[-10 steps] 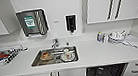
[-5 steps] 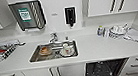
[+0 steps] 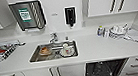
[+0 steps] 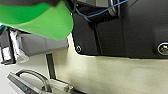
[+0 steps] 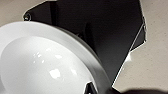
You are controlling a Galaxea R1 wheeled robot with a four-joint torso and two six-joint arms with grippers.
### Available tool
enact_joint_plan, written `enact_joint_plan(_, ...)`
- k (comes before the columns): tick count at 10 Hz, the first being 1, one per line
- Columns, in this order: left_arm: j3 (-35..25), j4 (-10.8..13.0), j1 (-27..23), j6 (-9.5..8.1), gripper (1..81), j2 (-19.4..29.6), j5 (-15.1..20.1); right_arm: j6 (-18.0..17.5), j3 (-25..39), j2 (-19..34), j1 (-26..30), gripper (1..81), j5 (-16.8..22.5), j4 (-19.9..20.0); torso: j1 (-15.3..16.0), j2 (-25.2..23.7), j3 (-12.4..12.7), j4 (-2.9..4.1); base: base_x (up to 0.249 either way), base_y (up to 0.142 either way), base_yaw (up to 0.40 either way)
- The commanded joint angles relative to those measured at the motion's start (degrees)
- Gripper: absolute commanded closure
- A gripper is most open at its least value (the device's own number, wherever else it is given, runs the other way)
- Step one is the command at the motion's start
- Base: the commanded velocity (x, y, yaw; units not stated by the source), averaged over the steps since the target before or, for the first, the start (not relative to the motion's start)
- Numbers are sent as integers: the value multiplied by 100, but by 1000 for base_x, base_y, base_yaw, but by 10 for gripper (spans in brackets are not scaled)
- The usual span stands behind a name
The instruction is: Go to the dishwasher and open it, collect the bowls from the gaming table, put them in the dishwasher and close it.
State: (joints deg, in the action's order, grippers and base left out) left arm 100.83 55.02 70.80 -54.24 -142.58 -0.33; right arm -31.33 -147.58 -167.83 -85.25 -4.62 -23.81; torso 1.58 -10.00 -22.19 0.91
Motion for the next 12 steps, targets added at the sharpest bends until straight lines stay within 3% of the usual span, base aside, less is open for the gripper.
enact_joint_plan(1,-1055,-105,-993,-61,811,958,508,13,125,19,126,811,216,-19,0,0,-150,0,0,0,0)
enact_joint_plan(3,-1469,-263,-1441,-70,811,1258,560,13,125,27,144,811,198,-10,0,0,-232,0,0,0,0)
enact_joint_plan(5,-1688,-439,-1933,-70,811,1267,770,13,125,36,161,811,207,-1,2,2,-499,0,0,0,0)
enact_joint_plan(8,-2242,-667,-2899,-78,811,899,1771,13,195,28,170,811,198,-10,5,7,-833,0,0,0,0)
enact_joint_plan(12,-2392,-1045,-4007,-78,811,-15,2976,13,222,36,179,811,198,-1,11,13,-1294,0,0,0,0)
